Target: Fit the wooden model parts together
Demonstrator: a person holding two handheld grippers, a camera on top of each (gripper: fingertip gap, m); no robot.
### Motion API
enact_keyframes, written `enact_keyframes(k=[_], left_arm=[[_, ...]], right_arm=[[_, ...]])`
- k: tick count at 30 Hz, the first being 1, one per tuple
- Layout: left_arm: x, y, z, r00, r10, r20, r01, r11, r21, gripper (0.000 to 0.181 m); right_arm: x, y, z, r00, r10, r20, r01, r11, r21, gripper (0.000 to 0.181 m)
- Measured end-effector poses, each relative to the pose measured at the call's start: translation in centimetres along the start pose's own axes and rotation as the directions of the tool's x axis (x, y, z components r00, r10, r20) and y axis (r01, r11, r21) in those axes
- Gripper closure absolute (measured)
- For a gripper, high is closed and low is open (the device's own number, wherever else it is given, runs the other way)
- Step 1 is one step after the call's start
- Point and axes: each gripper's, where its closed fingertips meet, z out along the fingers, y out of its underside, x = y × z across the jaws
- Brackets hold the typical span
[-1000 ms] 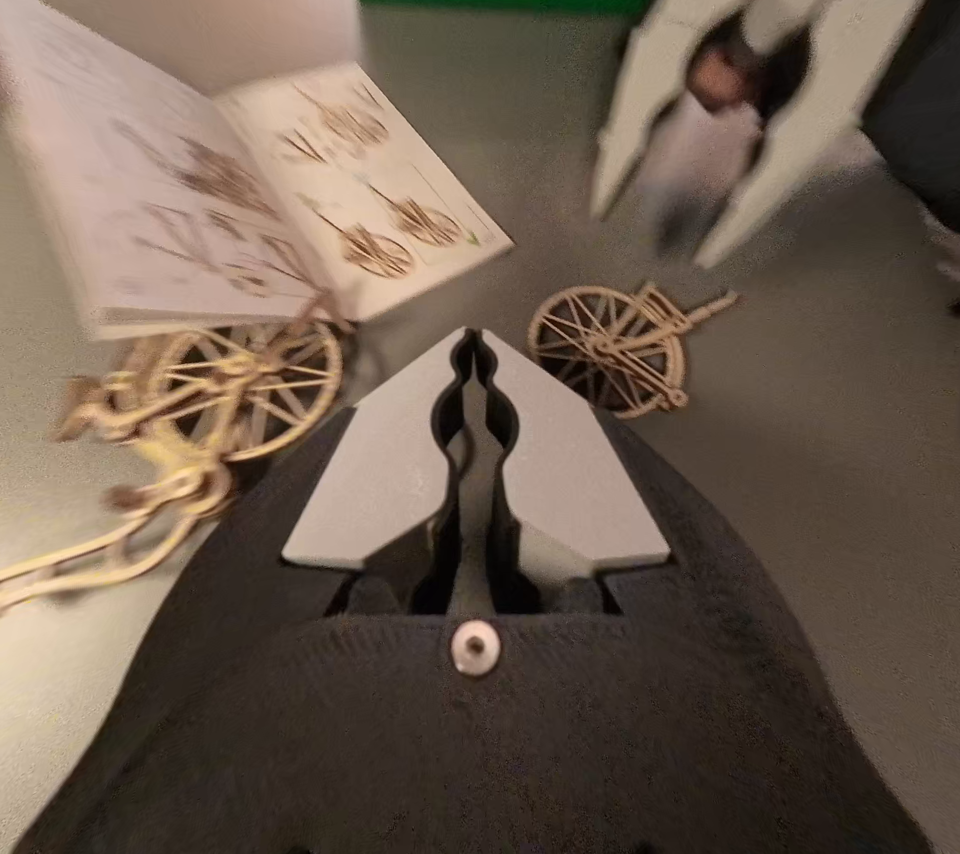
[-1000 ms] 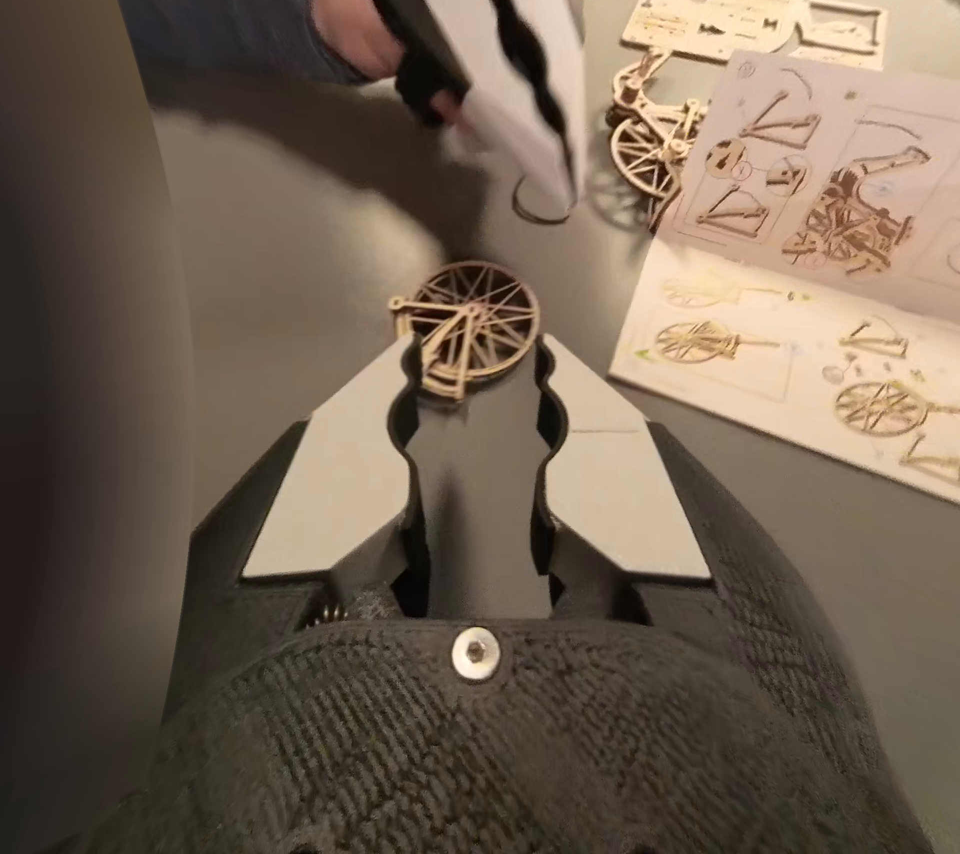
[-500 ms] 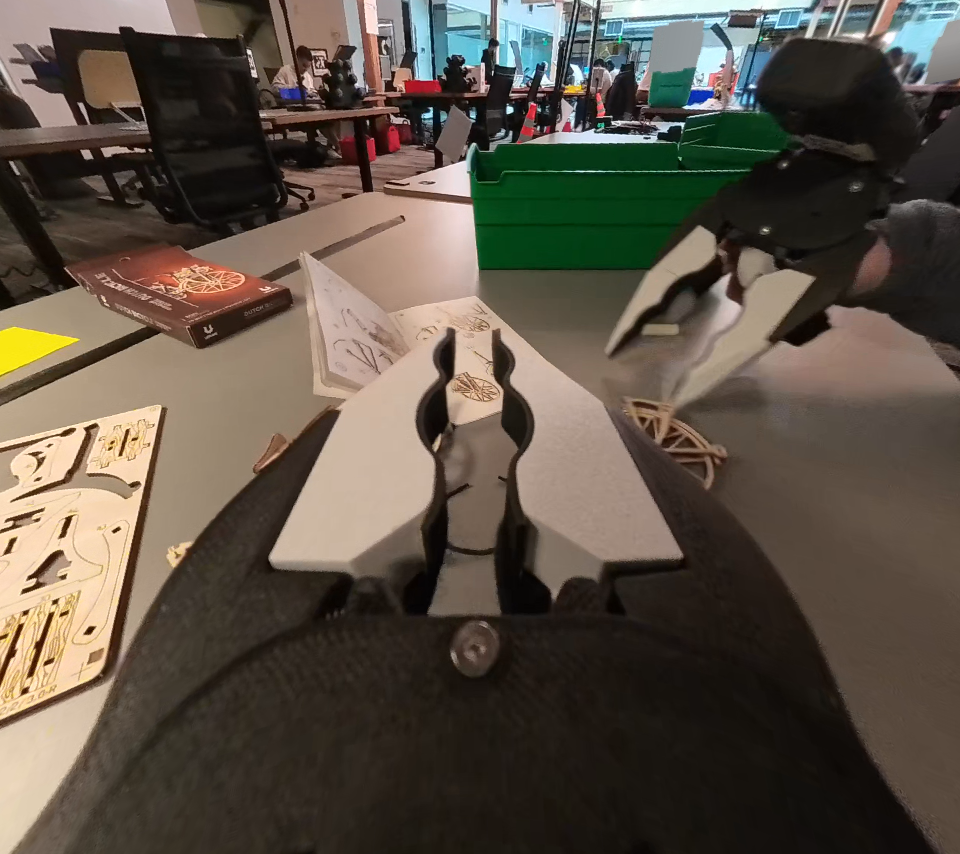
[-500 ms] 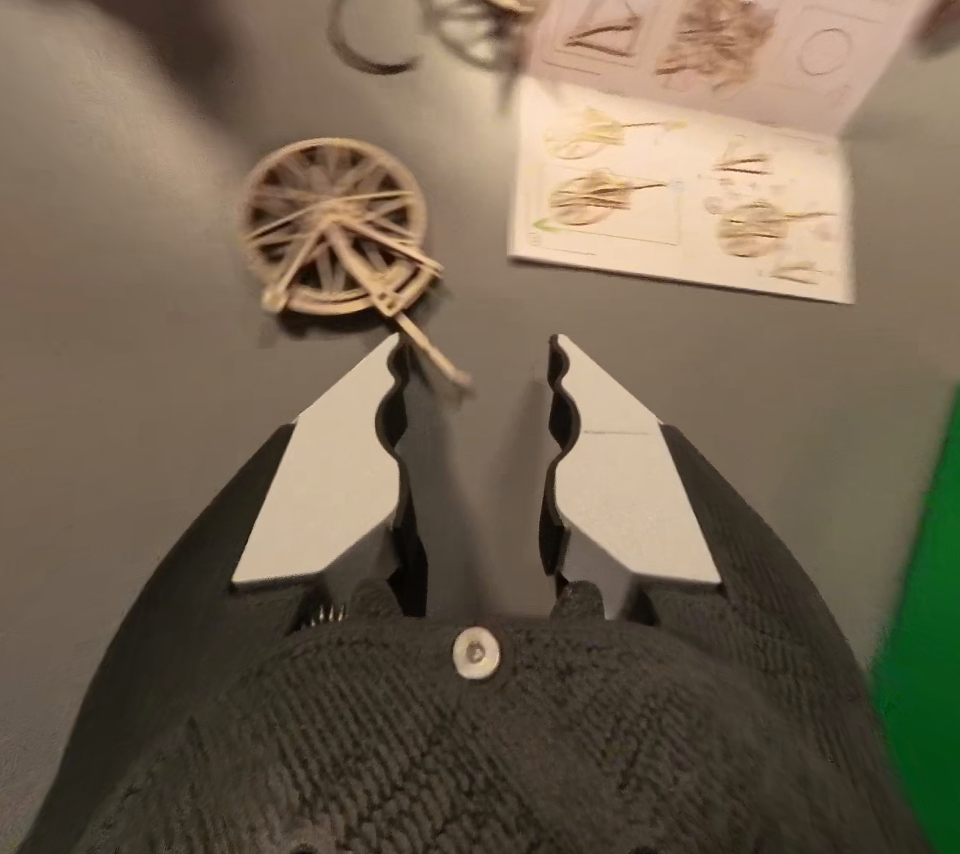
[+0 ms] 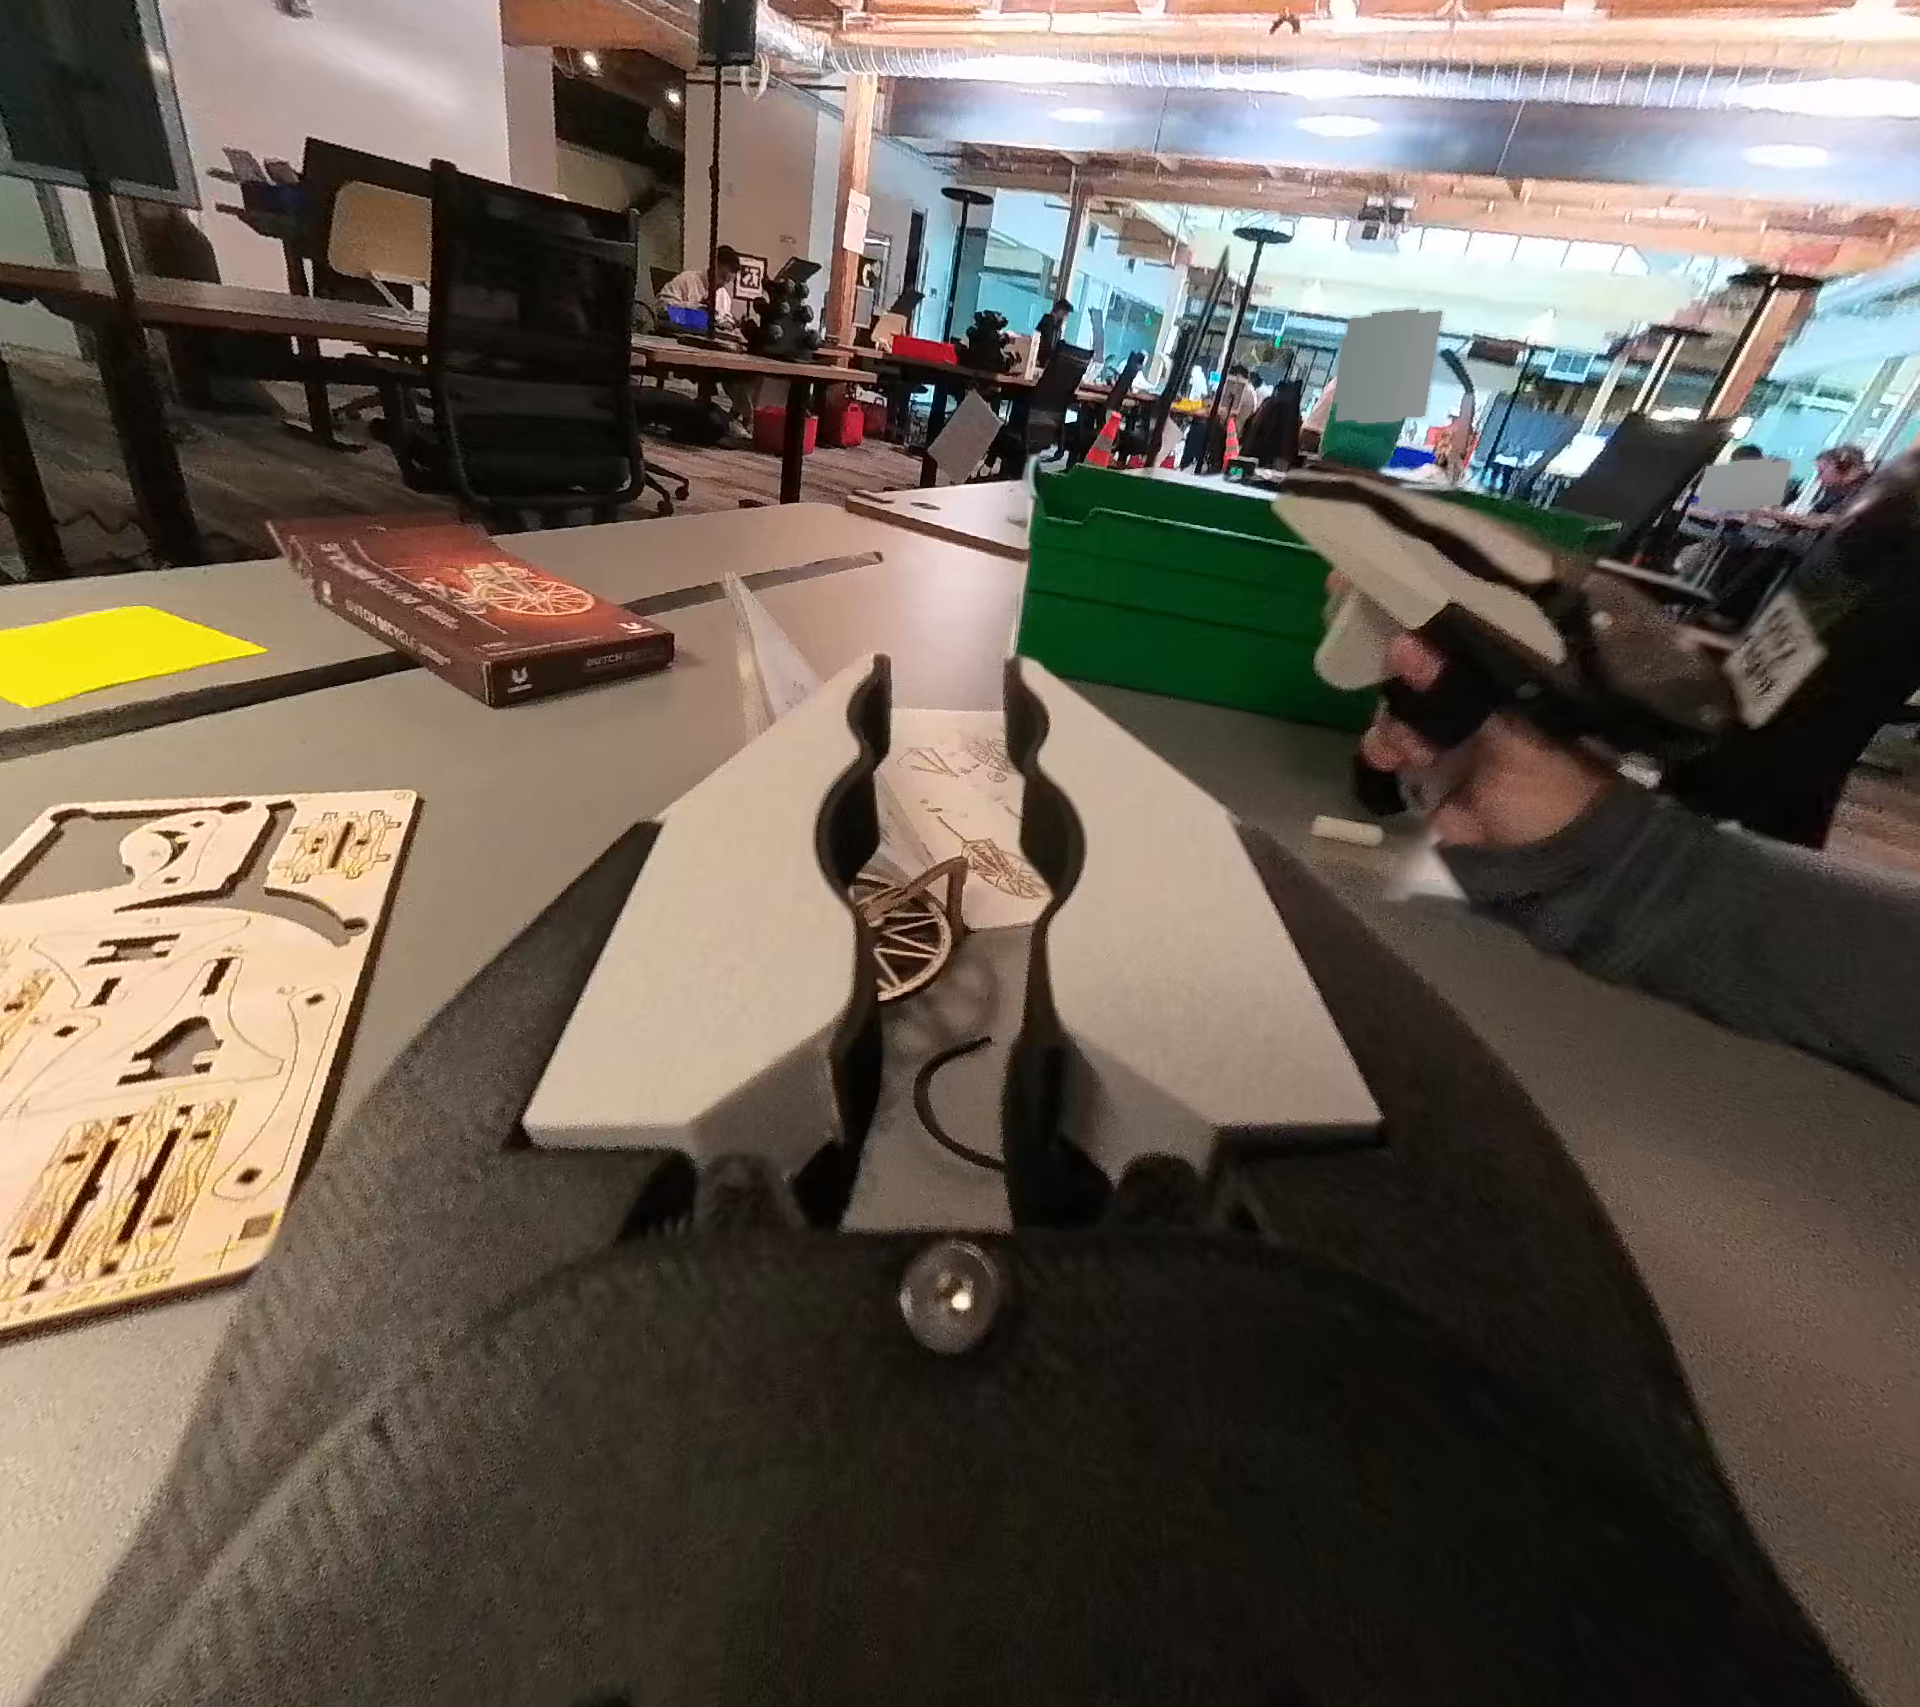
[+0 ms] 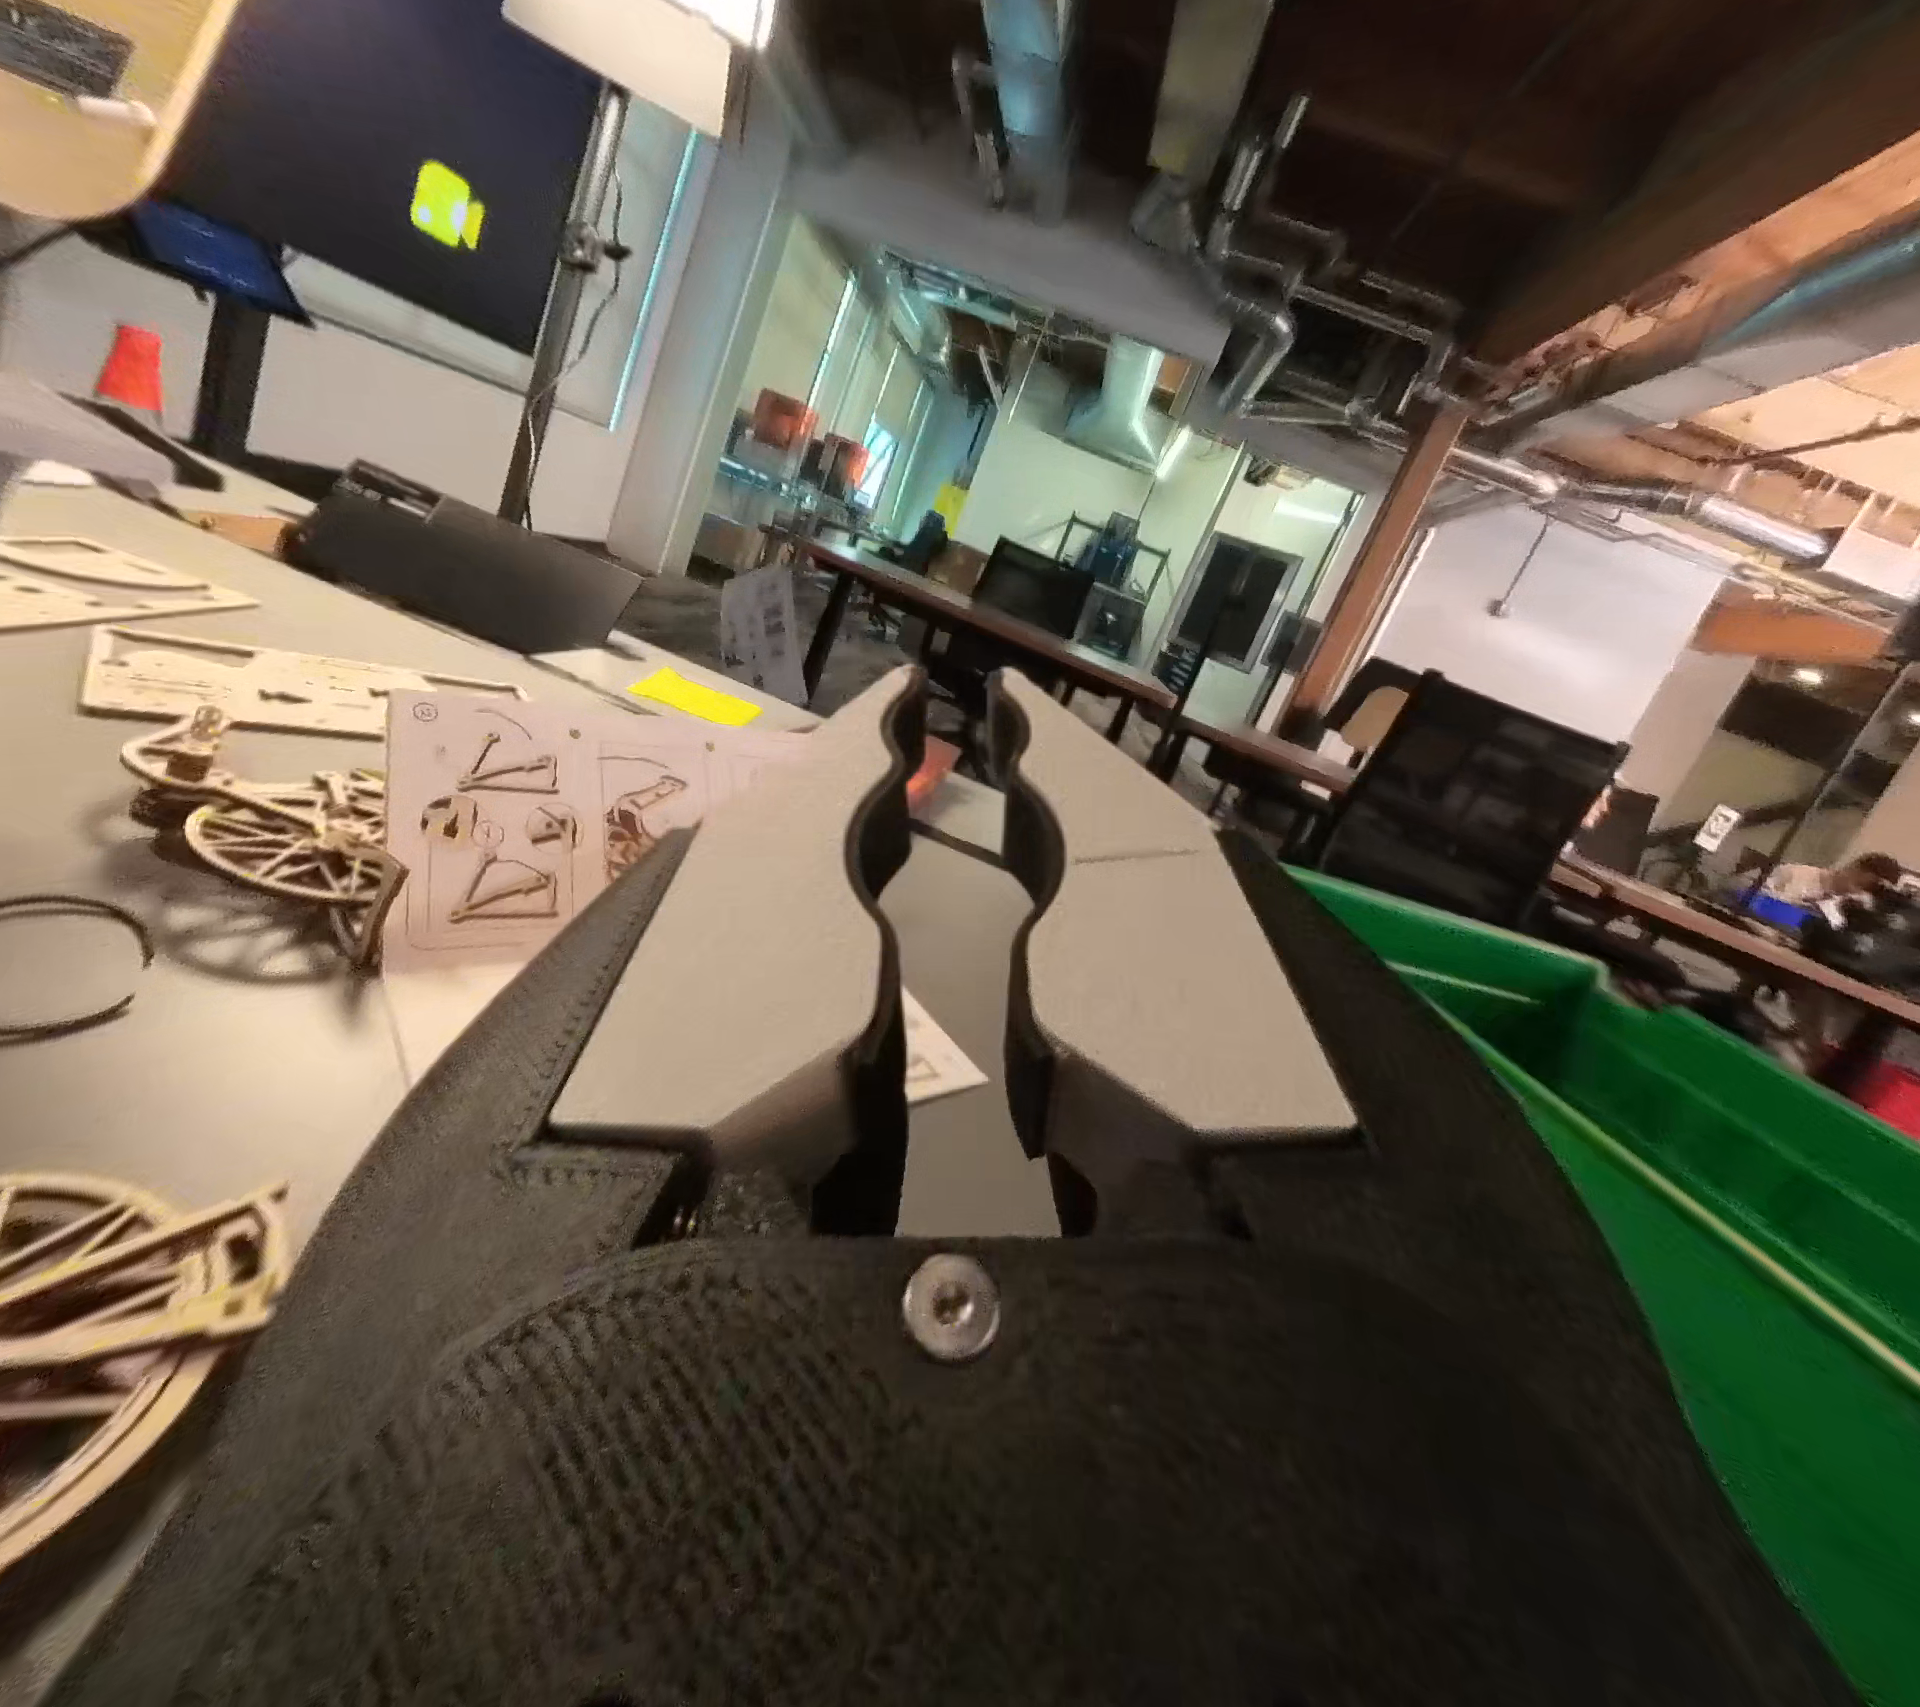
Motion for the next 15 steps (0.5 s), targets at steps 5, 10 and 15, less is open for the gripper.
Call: enact_keyframes(k=[5, 10, 15], left_arm=[[-0.4, -0.2, -0.1, 0.999, -0.04, -0.001, 0.041, 0.999, 0.015, 0.16], [0.4, 0.1, 0.0, 1.0, -0.004, -0.026, 0.004, 1.0, 0.0, 0.16], [1.2, 0.4, 0.2, 0.998, 0.02, -0.058, -0.021, 1.0, -0.017, 0.16]], right_arm=[[1.0, 2.4, 3.8, 0.997, -0.029, -0.076, 0.024, 0.998, -0.061, 0.177], [1.2, 3.0, 5.2, 0.994, -0.055, -0.094, 0.049, 0.996, -0.068, 0.177], [-0.4, 2.0, 5.2, 0.999, -0.033, -0.002, 0.033, 0.999, -0.003, 0.178]])
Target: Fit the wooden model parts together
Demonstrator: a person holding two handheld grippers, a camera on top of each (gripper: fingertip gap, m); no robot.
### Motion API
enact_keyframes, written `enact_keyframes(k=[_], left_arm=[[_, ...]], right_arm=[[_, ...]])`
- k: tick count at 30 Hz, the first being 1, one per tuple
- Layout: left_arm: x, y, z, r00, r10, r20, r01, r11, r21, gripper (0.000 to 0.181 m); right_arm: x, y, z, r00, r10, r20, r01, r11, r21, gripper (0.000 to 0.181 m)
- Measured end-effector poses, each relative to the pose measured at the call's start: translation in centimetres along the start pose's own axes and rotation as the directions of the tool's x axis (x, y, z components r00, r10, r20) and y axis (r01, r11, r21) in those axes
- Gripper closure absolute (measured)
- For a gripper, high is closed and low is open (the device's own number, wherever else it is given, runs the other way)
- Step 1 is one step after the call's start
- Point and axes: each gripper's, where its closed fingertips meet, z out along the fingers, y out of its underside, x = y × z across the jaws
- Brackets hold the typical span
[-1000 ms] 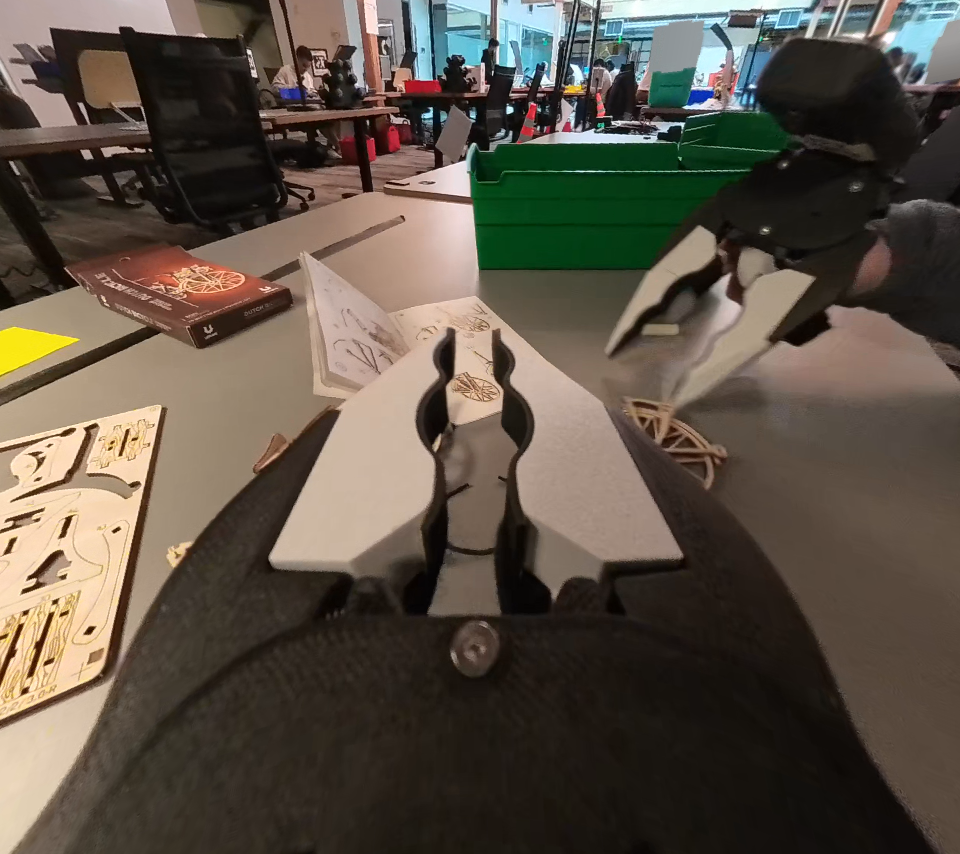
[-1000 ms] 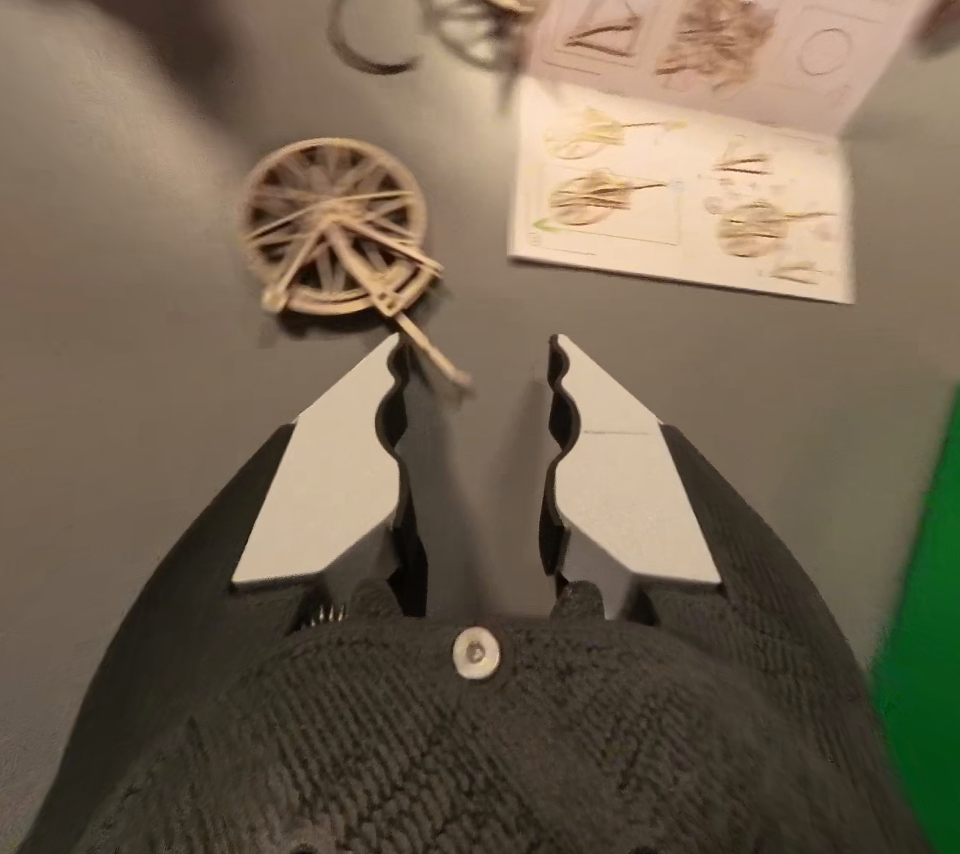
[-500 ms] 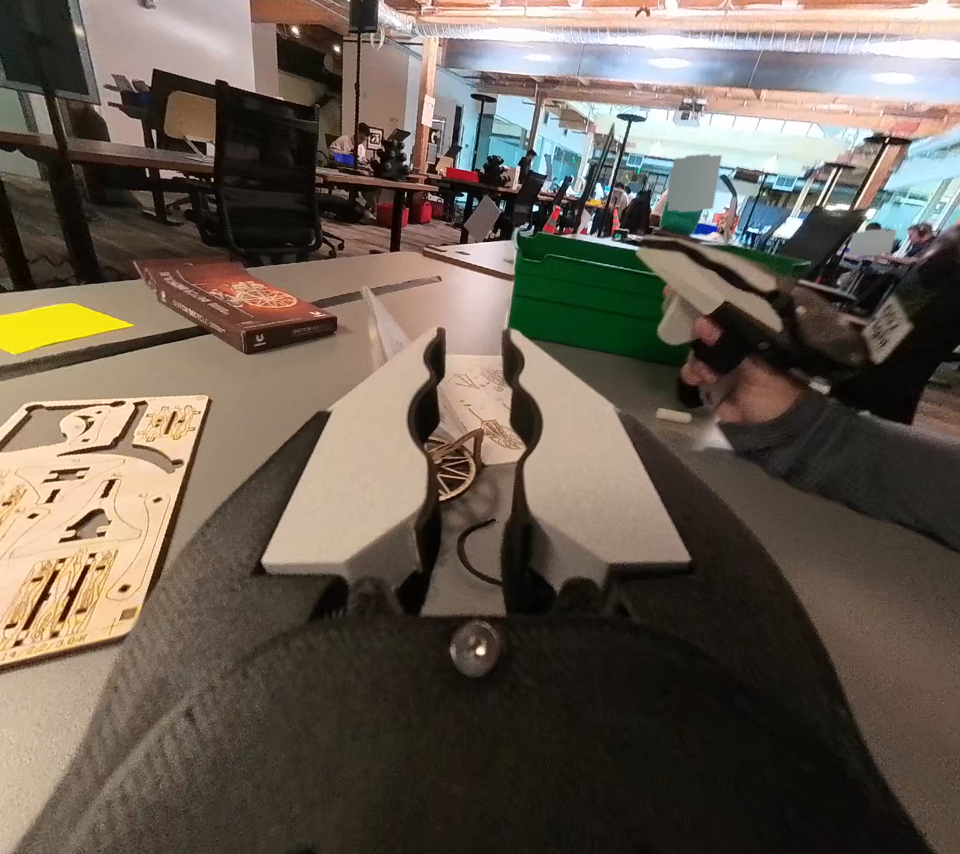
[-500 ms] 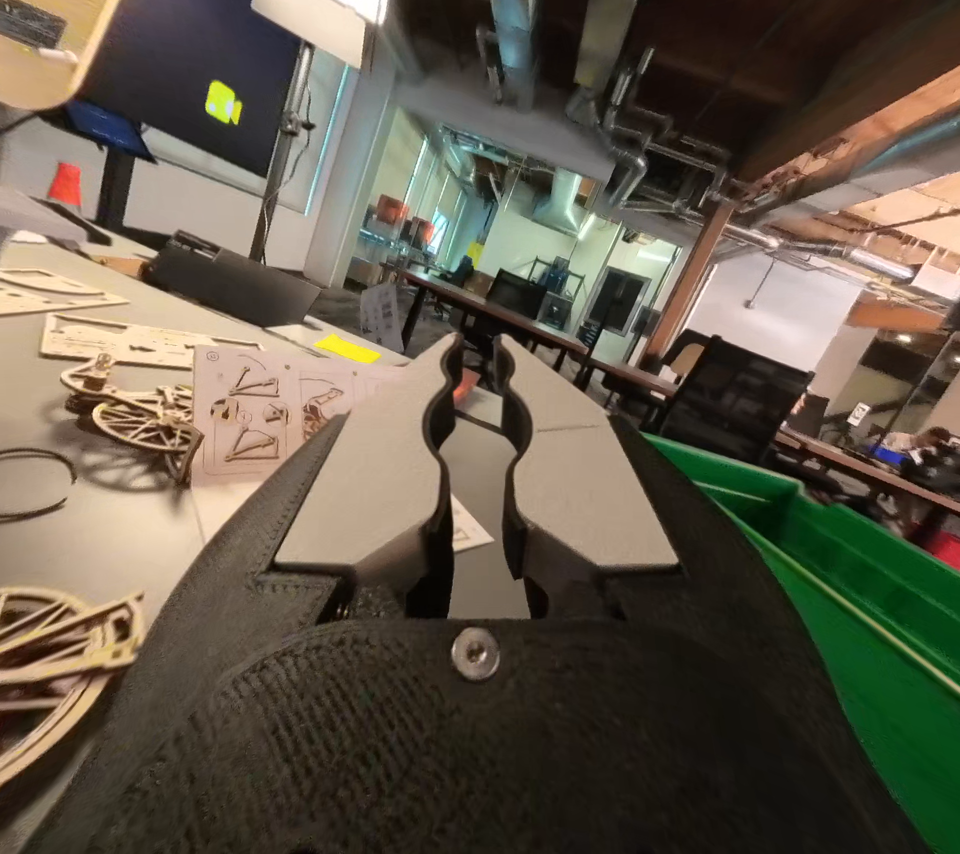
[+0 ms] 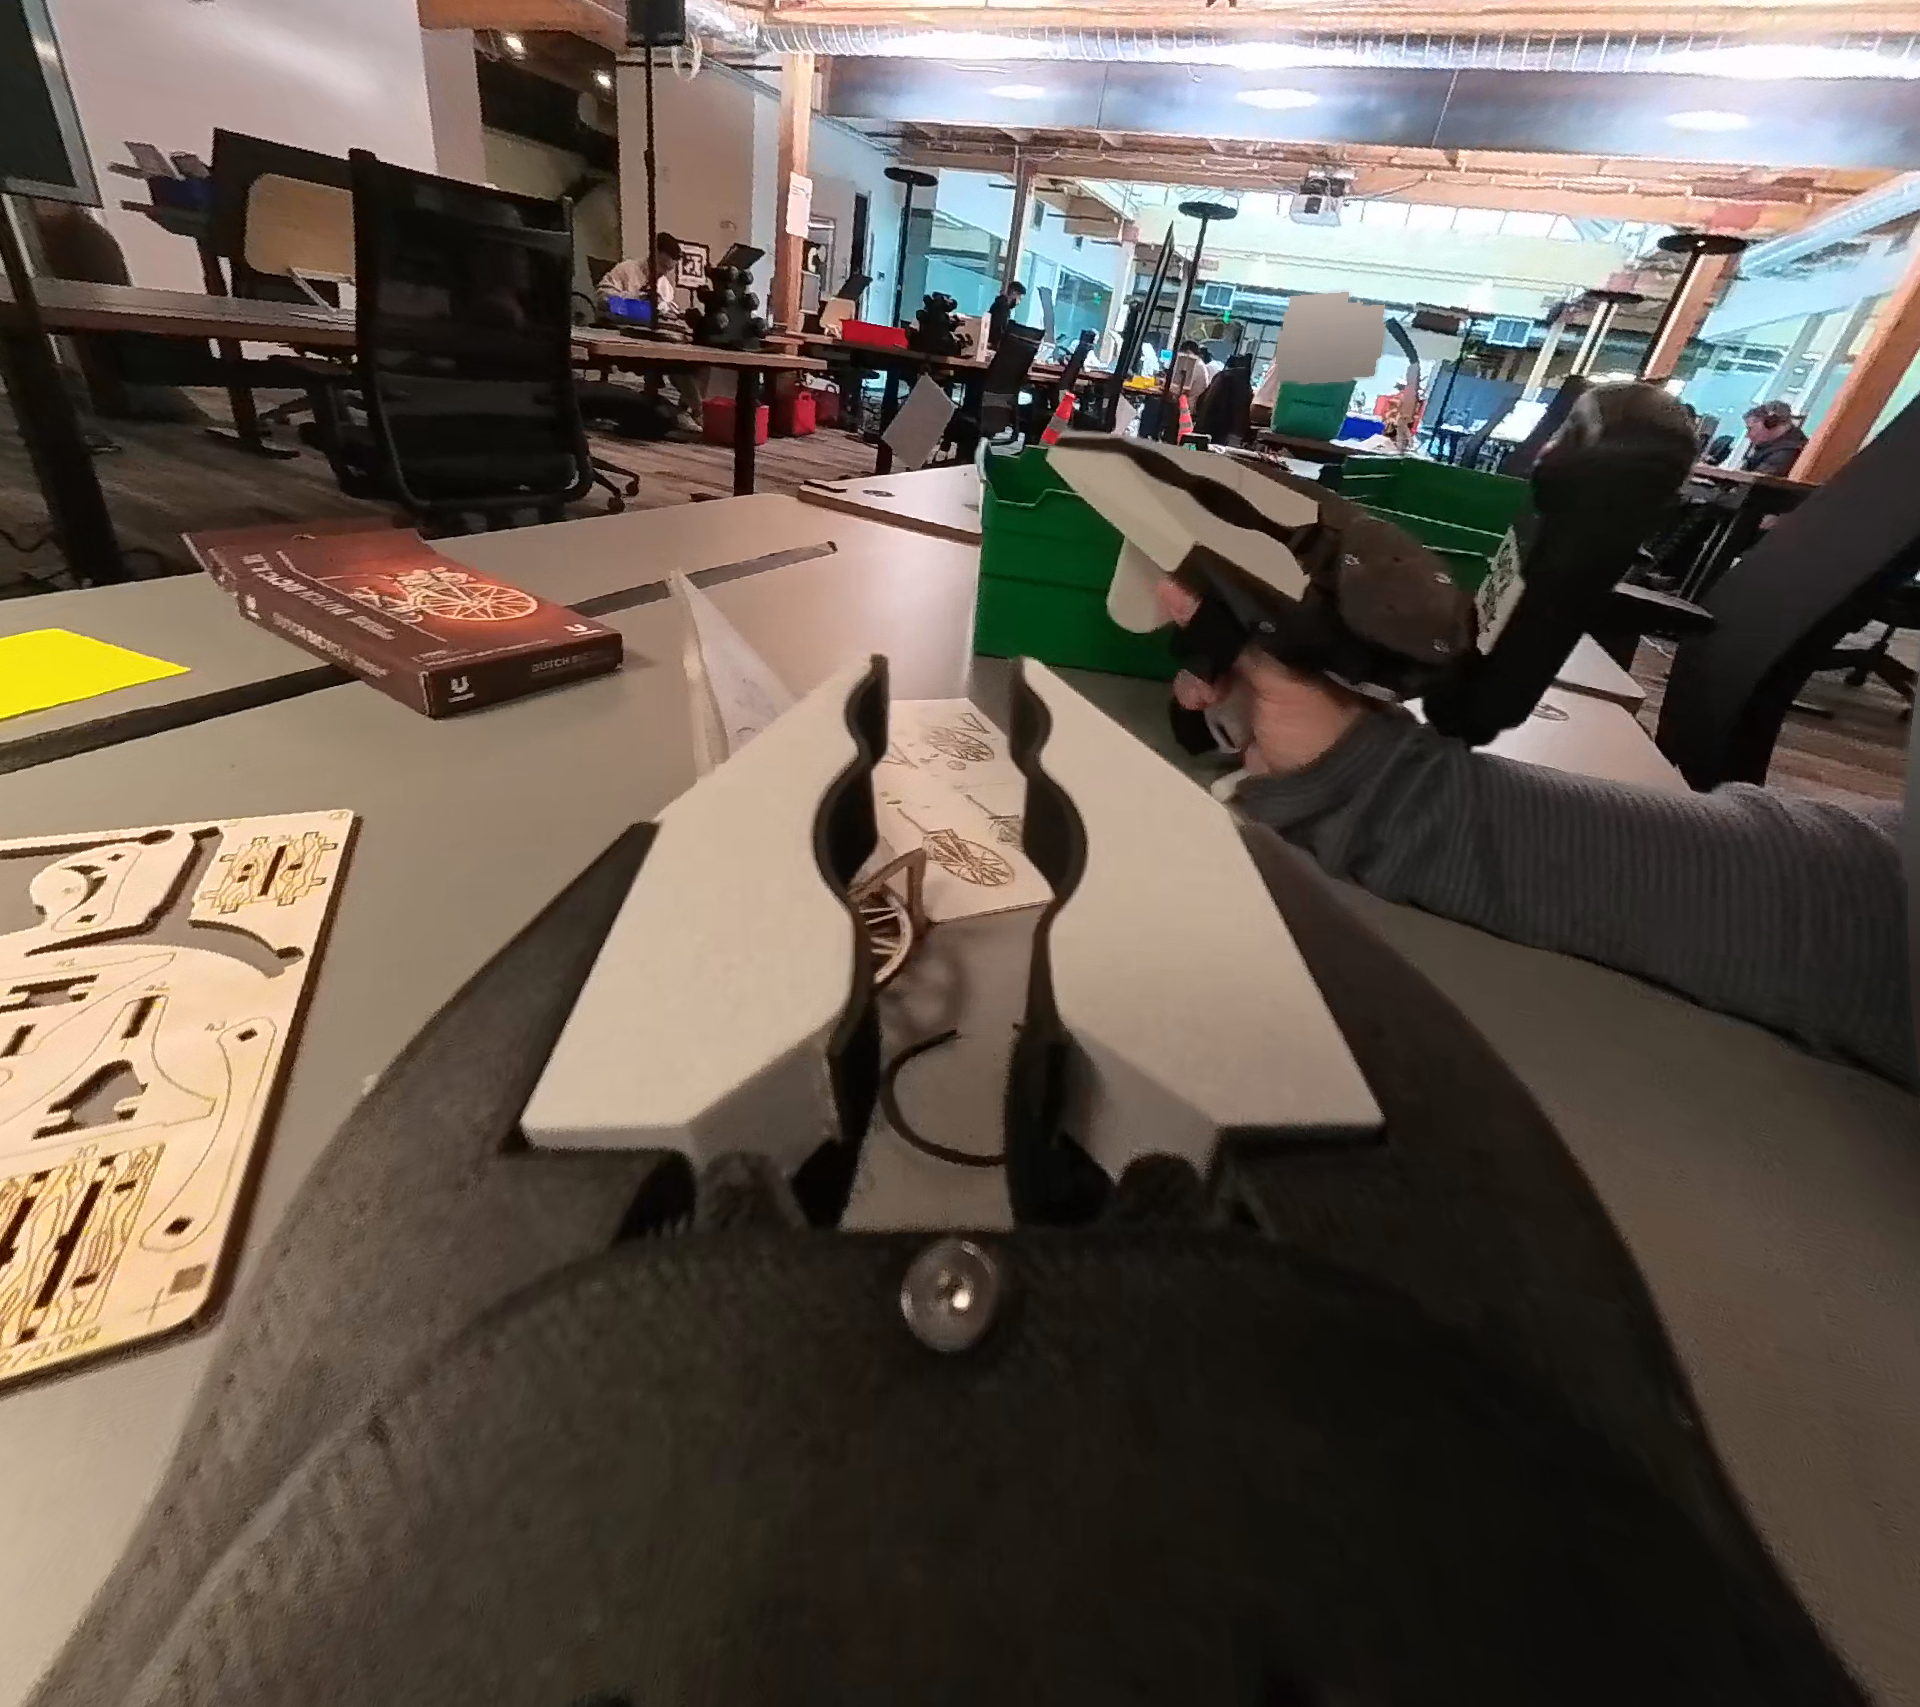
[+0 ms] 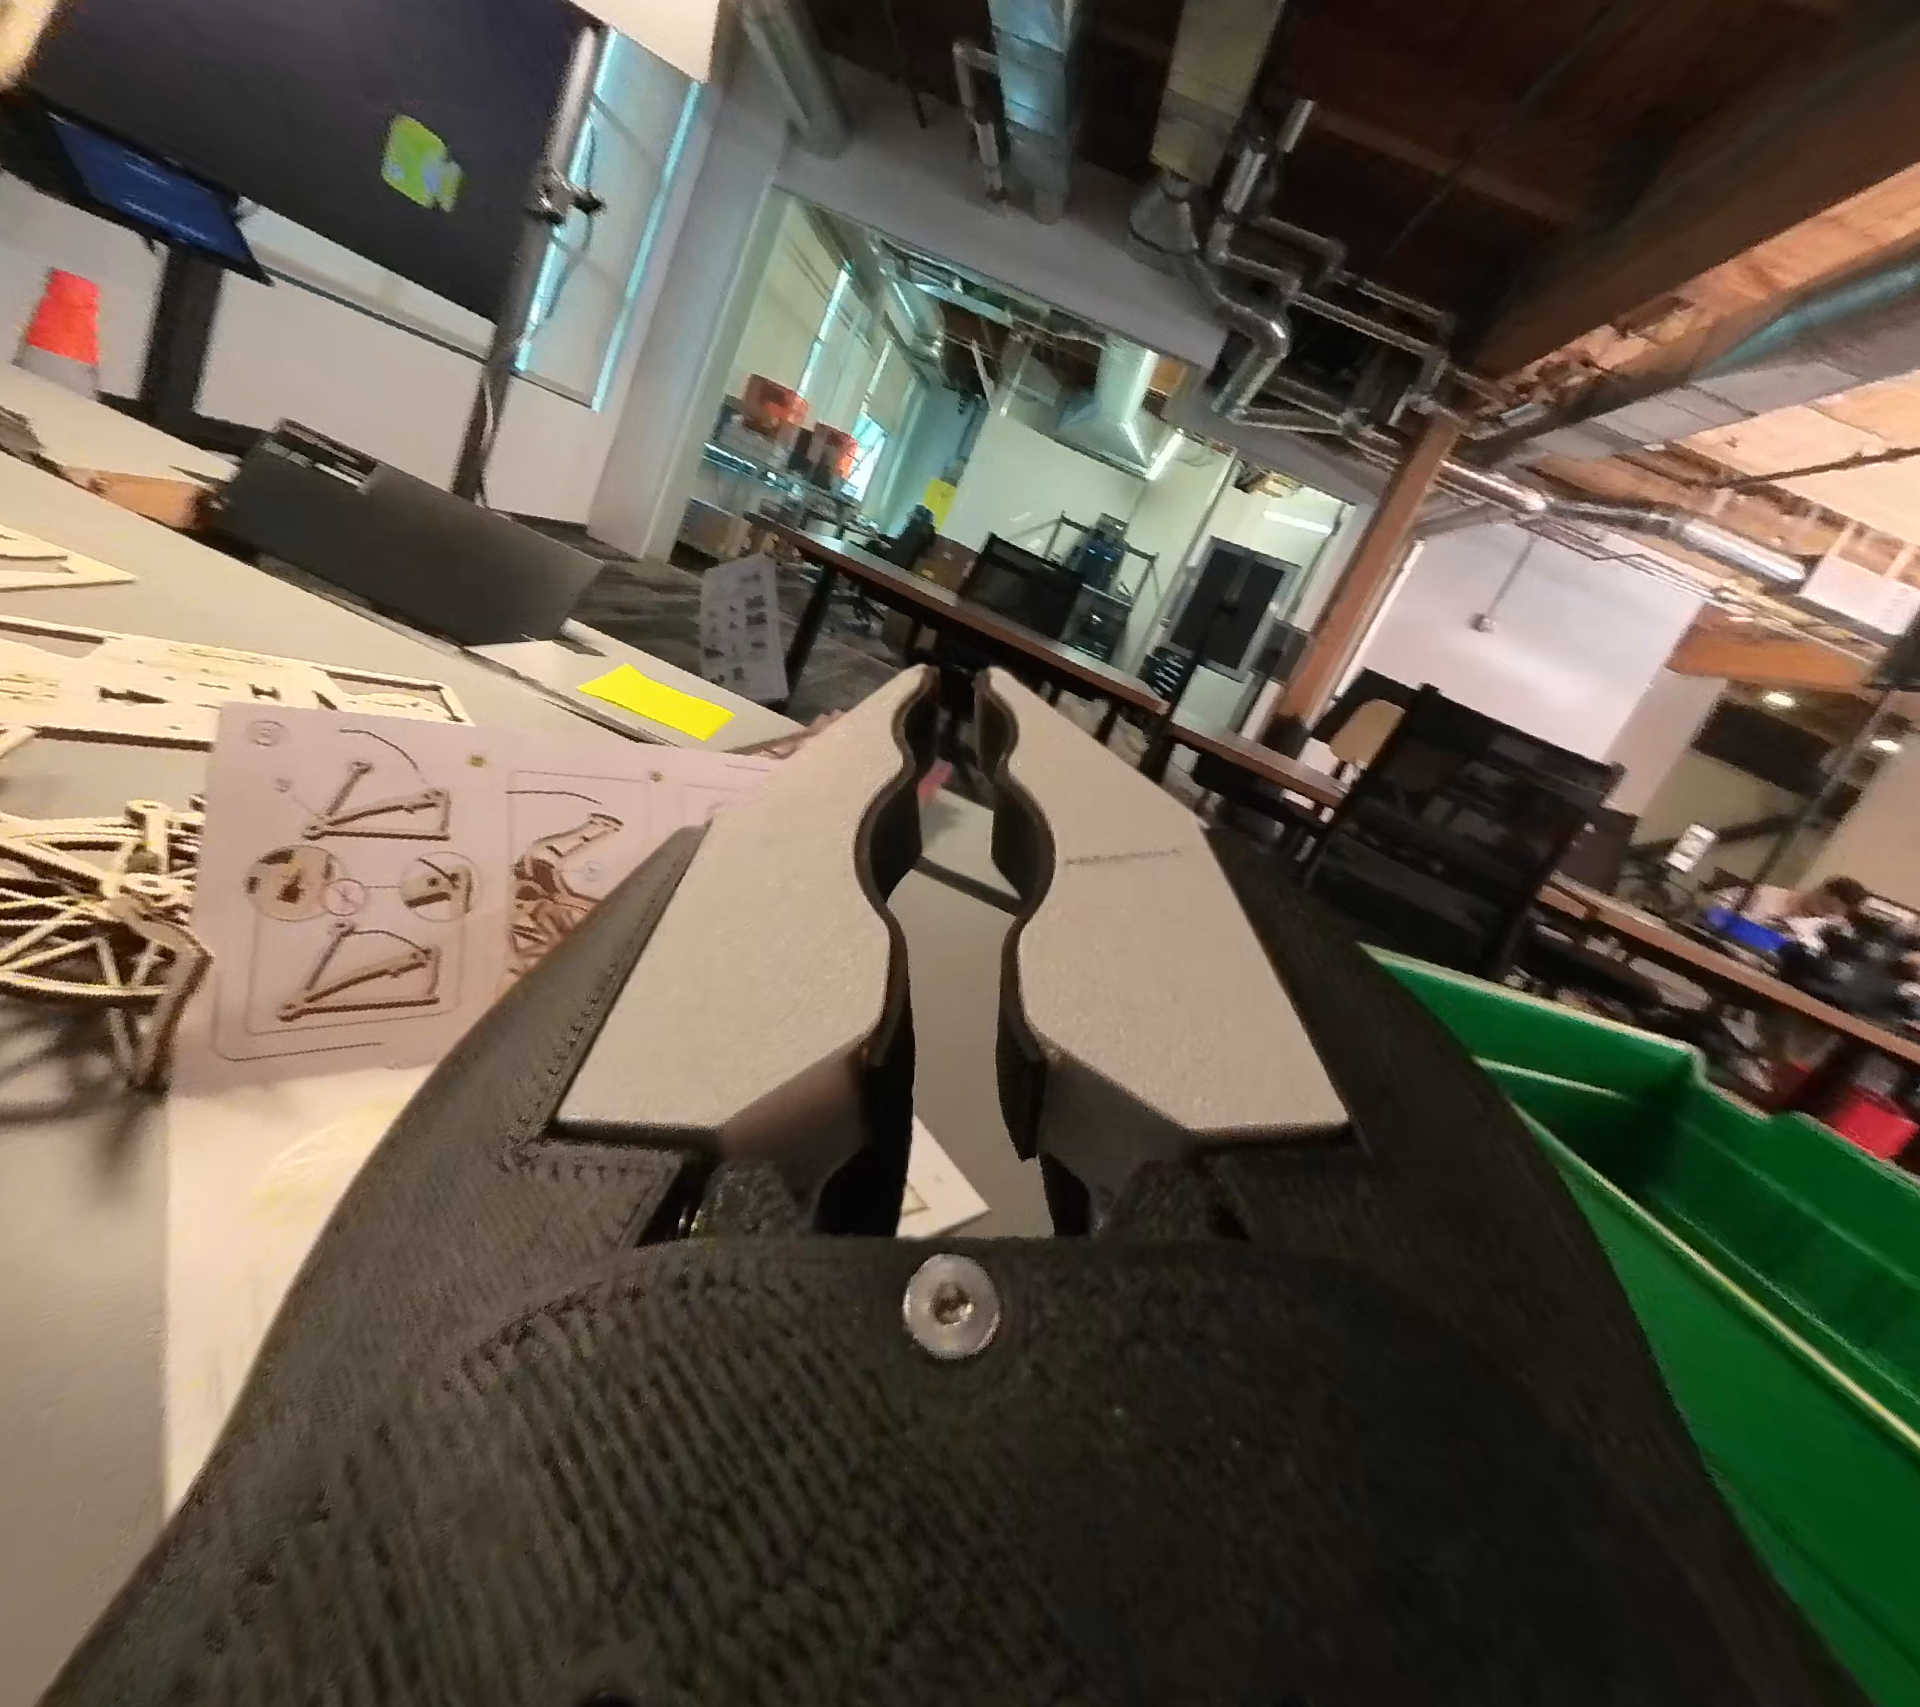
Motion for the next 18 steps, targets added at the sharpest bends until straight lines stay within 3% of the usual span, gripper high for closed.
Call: enact_keyframes(k=[7, 18], left_arm=[[0.7, 0.3, 0.2, 0.999, 0.01, -0.041, -0.011, 1.0, -0.015, 0.162], [-0.1, -0.1, 0.0, 0.997, -0.069, -0.033, 0.069, 0.998, 0.012, 0.16]], right_arm=[[1.5, 1.0, 0.1, 0.988, 0.152, -0.032, -0.153, 0.988, -0.012, 0.178], [1.1, 1.1, 0.2, 0.988, 0.151, -0.009, -0.152, 0.988, -0.021, 0.178]])
